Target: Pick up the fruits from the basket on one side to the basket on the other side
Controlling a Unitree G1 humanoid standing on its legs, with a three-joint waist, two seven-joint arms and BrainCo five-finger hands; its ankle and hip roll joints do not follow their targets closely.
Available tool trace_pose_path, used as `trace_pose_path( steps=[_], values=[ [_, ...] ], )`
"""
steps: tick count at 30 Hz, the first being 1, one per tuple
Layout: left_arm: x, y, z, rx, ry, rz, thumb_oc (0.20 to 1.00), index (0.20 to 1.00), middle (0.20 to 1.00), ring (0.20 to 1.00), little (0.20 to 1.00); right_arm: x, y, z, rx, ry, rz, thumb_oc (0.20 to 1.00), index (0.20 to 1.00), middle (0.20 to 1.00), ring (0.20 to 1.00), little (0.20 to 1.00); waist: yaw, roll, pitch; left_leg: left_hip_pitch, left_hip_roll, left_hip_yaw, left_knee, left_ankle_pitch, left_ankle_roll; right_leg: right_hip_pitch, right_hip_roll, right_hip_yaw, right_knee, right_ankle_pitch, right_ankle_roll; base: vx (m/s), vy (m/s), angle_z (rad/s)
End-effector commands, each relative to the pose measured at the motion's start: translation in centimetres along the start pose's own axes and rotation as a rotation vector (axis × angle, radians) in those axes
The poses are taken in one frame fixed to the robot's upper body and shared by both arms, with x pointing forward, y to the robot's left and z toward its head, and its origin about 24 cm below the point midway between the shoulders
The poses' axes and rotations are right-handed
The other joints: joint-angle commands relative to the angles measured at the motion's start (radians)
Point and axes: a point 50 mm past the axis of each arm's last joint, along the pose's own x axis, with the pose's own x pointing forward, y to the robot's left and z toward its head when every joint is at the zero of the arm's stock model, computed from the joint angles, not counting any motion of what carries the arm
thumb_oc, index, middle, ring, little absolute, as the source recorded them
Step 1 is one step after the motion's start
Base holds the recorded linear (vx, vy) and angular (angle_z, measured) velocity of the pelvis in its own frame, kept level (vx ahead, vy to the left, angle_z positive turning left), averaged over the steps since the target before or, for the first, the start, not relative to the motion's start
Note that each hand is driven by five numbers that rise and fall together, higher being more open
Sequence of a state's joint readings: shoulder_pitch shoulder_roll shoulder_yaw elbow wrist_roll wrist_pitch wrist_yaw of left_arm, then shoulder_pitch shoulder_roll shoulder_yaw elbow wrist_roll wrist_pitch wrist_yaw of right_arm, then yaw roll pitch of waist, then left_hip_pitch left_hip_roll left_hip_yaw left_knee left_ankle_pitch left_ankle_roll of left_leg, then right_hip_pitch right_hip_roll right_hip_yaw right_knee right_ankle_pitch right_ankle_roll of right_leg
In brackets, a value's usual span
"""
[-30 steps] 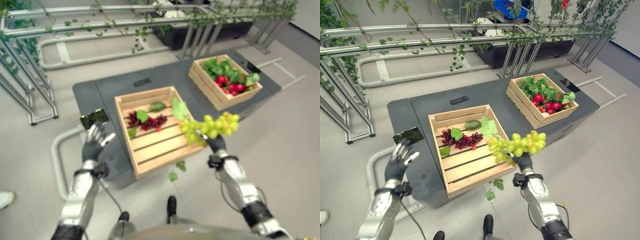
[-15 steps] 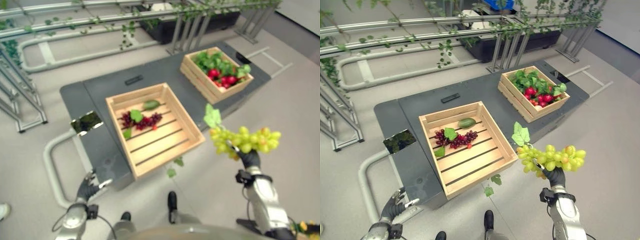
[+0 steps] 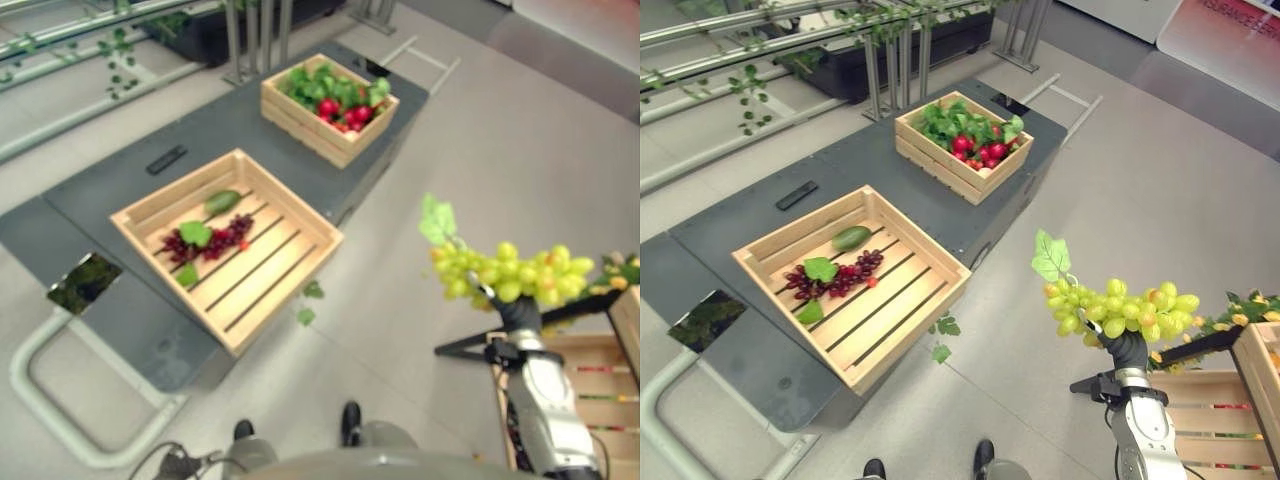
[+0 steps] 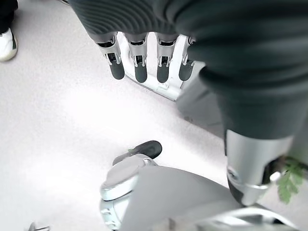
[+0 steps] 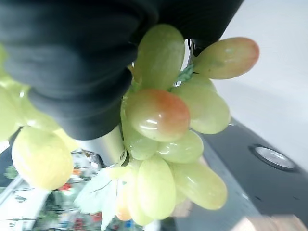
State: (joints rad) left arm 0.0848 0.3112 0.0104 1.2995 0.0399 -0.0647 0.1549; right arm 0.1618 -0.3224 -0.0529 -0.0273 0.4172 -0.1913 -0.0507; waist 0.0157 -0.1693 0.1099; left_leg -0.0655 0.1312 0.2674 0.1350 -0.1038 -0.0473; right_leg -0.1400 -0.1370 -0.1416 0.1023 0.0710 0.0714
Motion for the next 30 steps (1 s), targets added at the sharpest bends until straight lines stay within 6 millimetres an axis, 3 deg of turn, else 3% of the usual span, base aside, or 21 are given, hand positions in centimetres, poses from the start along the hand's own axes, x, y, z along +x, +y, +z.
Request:
trace_pose_path(
  steps=[1,2,4,5,9,12,13,15,18,20,21,23,27,30],
  values=[
    [0.2,-0.5,0.9,0.000,-0.003,-0.033,1.000,1.000,1.000,1.000,1.000,1.1,-1.4,4.7,-0.080,-0.213,-0.012,0.200,0.200,0.200,0.200,0.200,-0.013,0.046,-0.033,-0.053,-0.100,-0.033,-0.188,0.103,0.055,0.069,0.005,0.010,-0.003,-0.087,0.101,-0.08,-0.025,-1.51],
    [0.2,-0.6,1.3,0.006,-0.025,-0.032,1.000,1.000,1.000,1.000,1.000,1.2,-1.1,4.9,-0.076,-0.222,-0.007,0.200,0.200,0.200,0.200,0.200,0.003,0.046,-0.036,-0.051,-0.093,0.003,-0.185,0.101,0.054,0.084,-0.012,-0.059,-0.013,-0.093,0.101,-0.06,-0.025,-1.38],
    [0.2,-0.6,1.7,-0.010,-0.043,-0.025,1.000,1.000,1.000,1.000,1.000,1.4,-0.9,5.1,-0.079,-0.230,0.003,0.200,0.200,0.200,0.200,0.200,0.005,0.050,-0.038,-0.054,-0.088,0.033,-0.187,0.104,0.049,0.093,-0.020,-0.091,-0.046,-0.095,0.104,-0.08,-0.097,-1.23],
    [0.1,-0.6,3.8,-0.025,-0.152,-0.019,1.000,1.000,1.000,1.000,1.000,1.8,-0.5,5.4,-0.090,-0.245,0.024,0.200,0.200,0.200,0.200,0.200,0.013,0.062,-0.029,-0.053,-0.065,0.074,-0.182,0.120,0.037,0.088,-0.015,-0.110,-0.086,-0.081,0.094,-0.08,-0.170,-0.70],
    [-0.4,-1.9,6.2,-0.085,-0.275,-0.069,1.000,1.000,1.000,1.000,1.000,1.8,-1.3,5.8,-0.123,-0.248,0.025,0.200,0.200,0.200,0.200,0.200,-0.005,0.107,-0.024,-0.044,-0.053,0.083,-0.178,0.129,0.025,0.101,0.004,-0.077,-0.112,-0.104,0.079,-0.02,-0.141,-0.72],
    [-0.6,-3.3,5.9,-0.069,-0.250,-0.106,1.000,1.000,1.000,1.000,1.000,1.9,-1.3,6.1,-0.146,-0.249,0.049,0.200,0.200,0.200,0.200,0.200,-0.026,0.146,-0.018,-0.039,-0.027,0.091,-0.173,0.151,0.003,0.115,0.037,-0.037,-0.147,-0.115,0.059,-0.01,-0.142,-0.24],
    [-0.9,-4.4,6.7,-0.043,-0.280,-0.141,1.000,1.000,1.000,1.000,1.000,2.0,-1.3,6.7,-0.178,-0.265,0.063,0.200,0.200,0.200,0.200,0.200,-0.040,0.170,-0.008,-0.040,-0.021,0.087,-0.172,0.164,-0.009,0.122,0.058,-0.015,-0.164,-0.118,0.048,-0.01,-0.127,-0.42],
    [-1.1,-5.0,7.3,-0.037,-0.311,-0.159,1.000,1.000,1.000,1.000,1.000,2.0,-1.4,6.9,-0.185,-0.272,0.064,0.200,0.200,0.200,0.200,0.200,-0.045,0.180,-0.003,-0.043,-0.024,0.075,-0.171,0.167,-0.013,0.126,0.066,-0.007,-0.173,-0.118,0.044,-0.03,-0.123,-0.30],
    [-1.9,-5.8,9.5,-0.076,-0.407,-0.192,1.000,1.000,1.000,1.000,1.000,2.0,-1.8,7.6,-0.208,-0.293,0.065,0.200,0.200,0.200,0.200,0.200,-0.056,0.194,0.015,-0.068,-0.039,0.005,-0.130,0.153,-0.025,0.117,0.093,0.013,-0.179,-0.122,0.027,-0.04,-0.183,-0.14],
    [-2.4,-5.8,10.6,-0.106,-0.474,-0.201,1.000,1.000,1.000,1.000,1.000,2.2,-1.8,7.8,-0.216,-0.303,0.073,0.200,0.200,0.200,0.200,0.200,-0.037,0.176,0.040,-0.096,-0.083,-0.139,-0.044,0.107,-0.027,0.116,0.105,0.046,-0.177,-0.120,0.013,0.01,-0.240,0.04],
    [-2.6,-5.8,11.2,-0.124,-0.497,-0.210,1.000,1.000,1.000,1.000,1.000,2.6,-1.6,7.9,-0.212,-0.308,0.074,0.200,0.200,0.200,0.200,0.200,-0.015,0.161,0.050,-0.114,-0.127,-0.256,-0.012,0.087,-0.027,0.109,0.116,0.074,-0.172,-0.117,0.005,0.05,-0.268,-0.06],
    [-2.9,-6.0,11.7,-0.090,-0.534,-0.221,1.000,1.000,1.000,1.000,1.000,2.7,-1.5,7.7,-0.211,-0.308,0.074,0.200,0.200,0.200,0.200,0.200,0.002,0.147,0.051,-0.133,-0.189,-0.390,-0.006,0.072,-0.009,0.110,0.145,0.134,-0.168,-0.121,-0.004,0.06,-0.252,-0.73],
    [-3.1,-6.1,12.1,-0.023,-0.560,-0.231,1.000,1.000,1.000,1.000,1.000,2.9,-1.2,7.5,-0.195,-0.307,0.085,0.200,0.200,0.200,0.200,0.200,0.003,0.137,0.039,-0.156,-0.268,-0.484,0.003,0.071,0.022,0.107,0.181,0.216,-0.171,-0.108,-0.009,0.06,-0.088,-0.91],
    [-3.0,-6.0,12.2,0.005,-0.562,-0.229,1.000,1.000,1.000,1.000,1.000,2.9,-1.0,7.3,-0.183,-0.297,0.093,0.200,0.200,0.200,0.200,0.200,0.007,0.134,0.034,-0.171,-0.294,-0.520,-0.004,0.088,0.025,0.107,0.191,0.246,-0.176,-0.108,-0.011,0.05,0.017,-0.94]
  ],
)
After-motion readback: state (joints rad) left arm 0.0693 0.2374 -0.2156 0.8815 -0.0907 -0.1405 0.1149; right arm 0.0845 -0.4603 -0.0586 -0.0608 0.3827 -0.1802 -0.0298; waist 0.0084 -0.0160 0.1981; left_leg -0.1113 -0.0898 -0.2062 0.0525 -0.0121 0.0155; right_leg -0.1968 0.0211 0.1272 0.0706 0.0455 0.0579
